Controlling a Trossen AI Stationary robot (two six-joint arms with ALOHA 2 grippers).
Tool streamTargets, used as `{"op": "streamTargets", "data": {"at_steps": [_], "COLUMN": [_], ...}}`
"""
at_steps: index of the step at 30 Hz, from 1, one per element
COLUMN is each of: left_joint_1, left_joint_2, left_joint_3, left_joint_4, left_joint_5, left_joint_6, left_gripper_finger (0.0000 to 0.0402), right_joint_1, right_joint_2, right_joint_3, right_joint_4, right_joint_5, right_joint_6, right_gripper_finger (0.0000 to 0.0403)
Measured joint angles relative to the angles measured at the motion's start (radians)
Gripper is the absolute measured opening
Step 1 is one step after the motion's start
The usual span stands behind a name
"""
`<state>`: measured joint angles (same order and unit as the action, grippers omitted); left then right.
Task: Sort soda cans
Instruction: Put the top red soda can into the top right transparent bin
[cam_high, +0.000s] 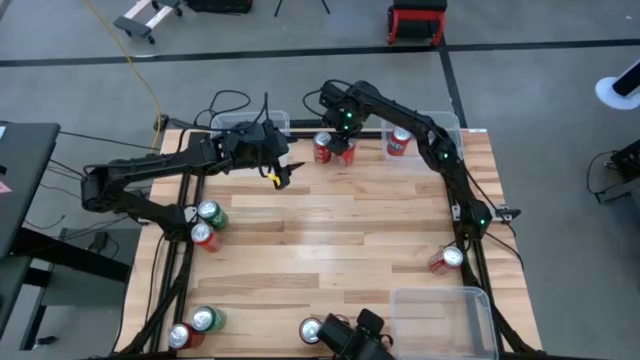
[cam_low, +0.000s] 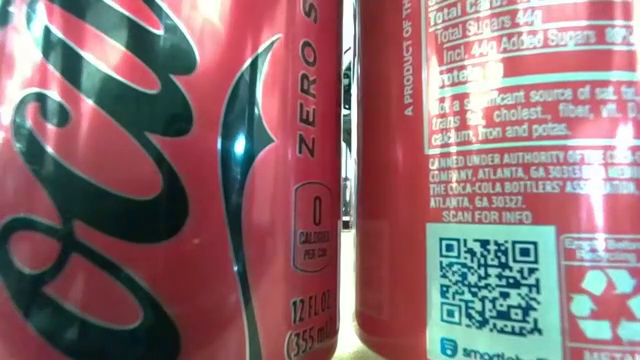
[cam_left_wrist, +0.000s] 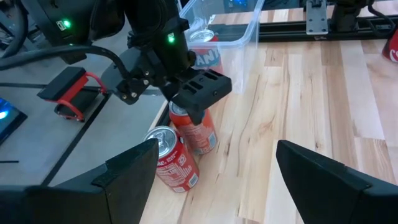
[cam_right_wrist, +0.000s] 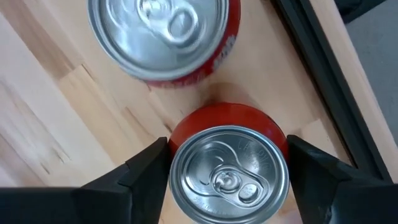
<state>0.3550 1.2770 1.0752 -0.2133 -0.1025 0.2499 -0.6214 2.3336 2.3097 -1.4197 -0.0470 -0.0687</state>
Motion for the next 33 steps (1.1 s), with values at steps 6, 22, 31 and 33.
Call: {"op": "streamTargets", "data": {"at_steps": [6, 22, 31, 33], "left_joint_1": [0.000, 0.000, 0.000, 0.000], "left_joint_2": [0.000, 0.000, 0.000, 0.000], "left_joint_3": [0.000, 0.000, 0.000, 0.000], "left_joint_4": [0.000, -0.007, -0.007, -0.007], "left_joint_5": [0.000, 0.000, 0.000, 0.000], "left_joint_6": [0.000, -0.018, -0.023, -0.025], "left_gripper_finger": [0.0322, 0.0322, 0.0322, 0.0322], "right_joint_1": [0.004, 0.001, -0.023, -0.029], "right_joint_2": [-0.039, -0.356, -0.529, -0.562], "right_joint_3": [0.030, 0.033, 0.018, 0.004], "right_joint_4": [-0.060, -0.110, -0.152, -0.153], "right_joint_5": [0.001, -0.001, 0.107, 0.107], "right_joint_6": [-0.007, 0.058, 0.142, 0.156], "right_gripper_finger": [0.0274, 0.0273, 0.0273, 0.0273]}}
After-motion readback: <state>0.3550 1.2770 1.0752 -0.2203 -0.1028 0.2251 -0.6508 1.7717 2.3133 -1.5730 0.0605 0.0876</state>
